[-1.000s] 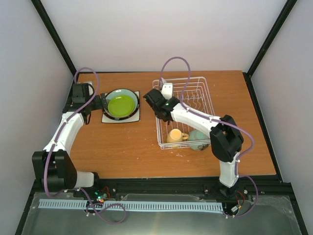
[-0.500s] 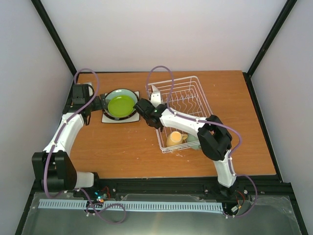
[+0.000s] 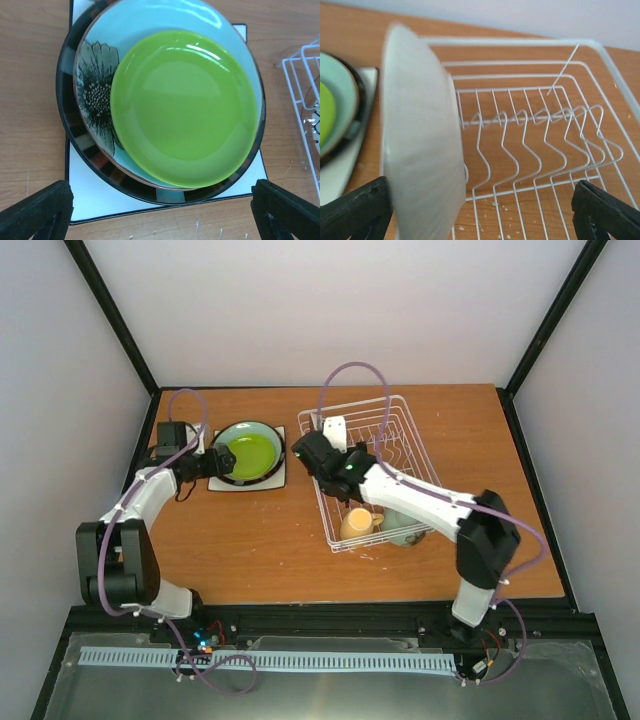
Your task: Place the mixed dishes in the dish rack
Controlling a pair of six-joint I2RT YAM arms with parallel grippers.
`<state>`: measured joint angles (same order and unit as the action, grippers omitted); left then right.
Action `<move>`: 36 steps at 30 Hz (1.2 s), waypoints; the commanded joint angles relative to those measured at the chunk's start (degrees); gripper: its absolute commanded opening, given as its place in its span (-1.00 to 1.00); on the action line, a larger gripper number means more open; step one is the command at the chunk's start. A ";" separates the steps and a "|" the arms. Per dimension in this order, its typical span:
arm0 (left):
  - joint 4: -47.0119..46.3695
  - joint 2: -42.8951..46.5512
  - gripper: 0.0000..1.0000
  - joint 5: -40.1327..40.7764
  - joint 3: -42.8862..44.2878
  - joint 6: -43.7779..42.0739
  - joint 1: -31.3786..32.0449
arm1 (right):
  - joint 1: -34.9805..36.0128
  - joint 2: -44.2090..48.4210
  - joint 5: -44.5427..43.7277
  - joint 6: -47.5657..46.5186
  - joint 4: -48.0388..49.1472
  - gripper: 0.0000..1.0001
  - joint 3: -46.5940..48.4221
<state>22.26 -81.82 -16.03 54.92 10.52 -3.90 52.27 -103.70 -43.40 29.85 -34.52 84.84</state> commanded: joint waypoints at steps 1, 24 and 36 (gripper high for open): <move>-1.15 -3.05 0.93 -7.59 3.24 -1.50 -2.78 | -0.37 10.55 0.98 -2.30 5.04 0.90 -2.01; -0.01 -21.37 0.36 -11.57 15.21 -5.78 -4.29 | -11.27 29.64 7.92 -2.84 7.91 0.73 -18.69; -0.20 -25.80 0.29 -10.89 14.93 -7.09 -4.27 | -12.19 29.26 8.95 -3.52 8.68 0.73 -18.55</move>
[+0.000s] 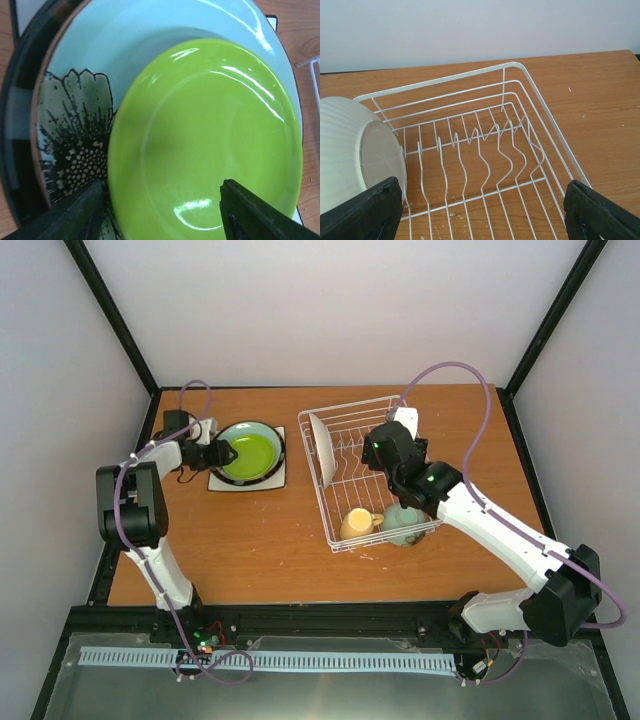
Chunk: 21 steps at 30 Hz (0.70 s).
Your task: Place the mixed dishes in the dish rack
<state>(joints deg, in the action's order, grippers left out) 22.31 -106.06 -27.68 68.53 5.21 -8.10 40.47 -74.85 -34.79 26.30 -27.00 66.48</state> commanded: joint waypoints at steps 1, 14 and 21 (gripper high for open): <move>-0.24 -1.91 0.29 0.85 1.40 -1.78 -0.08 | -0.43 0.48 0.48 0.04 1.25 0.73 -0.14; 0.40 -4.83 -0.77 -2.71 2.58 -1.70 -0.08 | -0.92 0.82 1.00 -0.14 1.60 0.73 -0.39; 0.76 2.75 -0.99 -6.91 2.74 -0.67 -0.03 | -0.92 2.79 1.93 -0.31 3.42 0.68 -2.01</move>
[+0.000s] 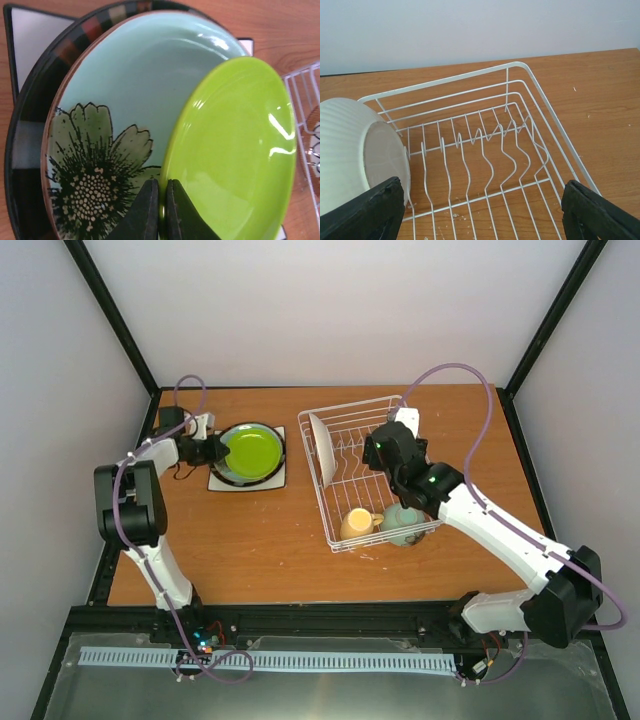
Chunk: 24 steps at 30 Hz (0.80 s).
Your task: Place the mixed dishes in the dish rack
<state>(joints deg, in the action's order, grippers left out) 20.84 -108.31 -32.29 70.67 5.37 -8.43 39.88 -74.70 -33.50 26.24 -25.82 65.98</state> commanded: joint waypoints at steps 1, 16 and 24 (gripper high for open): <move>1.99 7.04 -0.99 -3.56 0.59 -0.28 0.26 | -0.31 3.08 0.87 -0.37 2.65 0.68 -1.75; -0.40 31.31 -0.99 -17.91 3.03 9.08 1.31 | -0.94 2.90 36.78 -7.49 14.83 0.72 -1.12; -2.33 35.92 -0.99 -15.92 1.17 13.40 7.81 | -1.06 -5.35 52.33 -3.51 18.72 0.76 4.87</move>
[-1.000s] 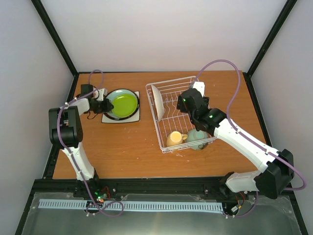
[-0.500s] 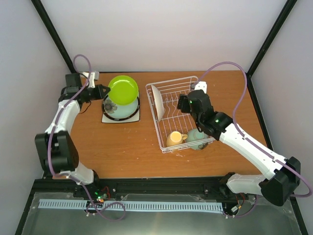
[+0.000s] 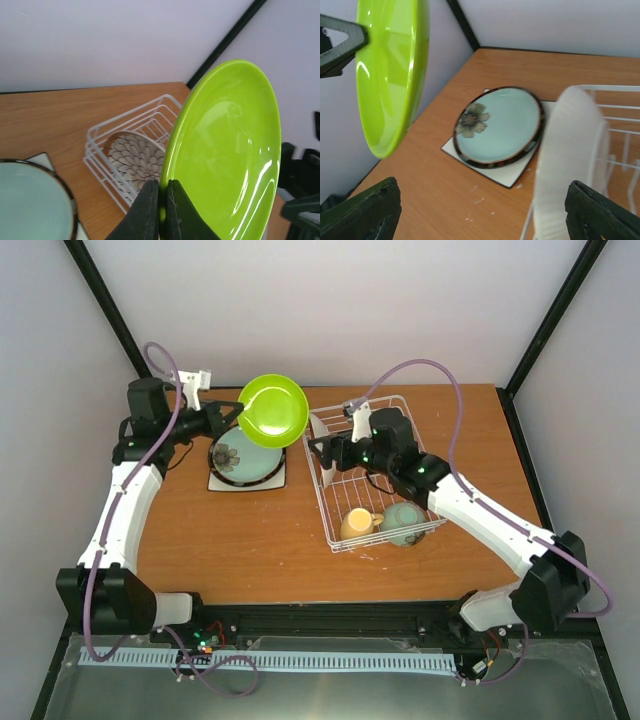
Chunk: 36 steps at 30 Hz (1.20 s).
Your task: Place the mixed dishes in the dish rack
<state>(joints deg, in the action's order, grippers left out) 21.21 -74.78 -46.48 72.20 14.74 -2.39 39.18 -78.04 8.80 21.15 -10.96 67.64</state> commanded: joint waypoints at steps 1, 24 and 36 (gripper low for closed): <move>-3.40 2.89 -0.99 -1.75 -1.00 4.50 2.26 | -0.38 -2.78 10.94 1.95 4.25 0.76 3.84; -9.89 2.85 -0.99 -4.61 -4.96 8.33 6.24 | -2.09 -13.64 32.09 17.70 26.96 -0.94 7.03; -1.67 4.40 0.99 21.33 -1.97 1.81 6.30 | -2.64 -1.80 8.08 8.04 13.88 -0.94 2.09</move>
<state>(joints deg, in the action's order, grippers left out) 15.99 -72.10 -40.23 67.11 19.79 3.66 36.93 -86.56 29.52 34.30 6.44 71.83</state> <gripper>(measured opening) 0.986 0.086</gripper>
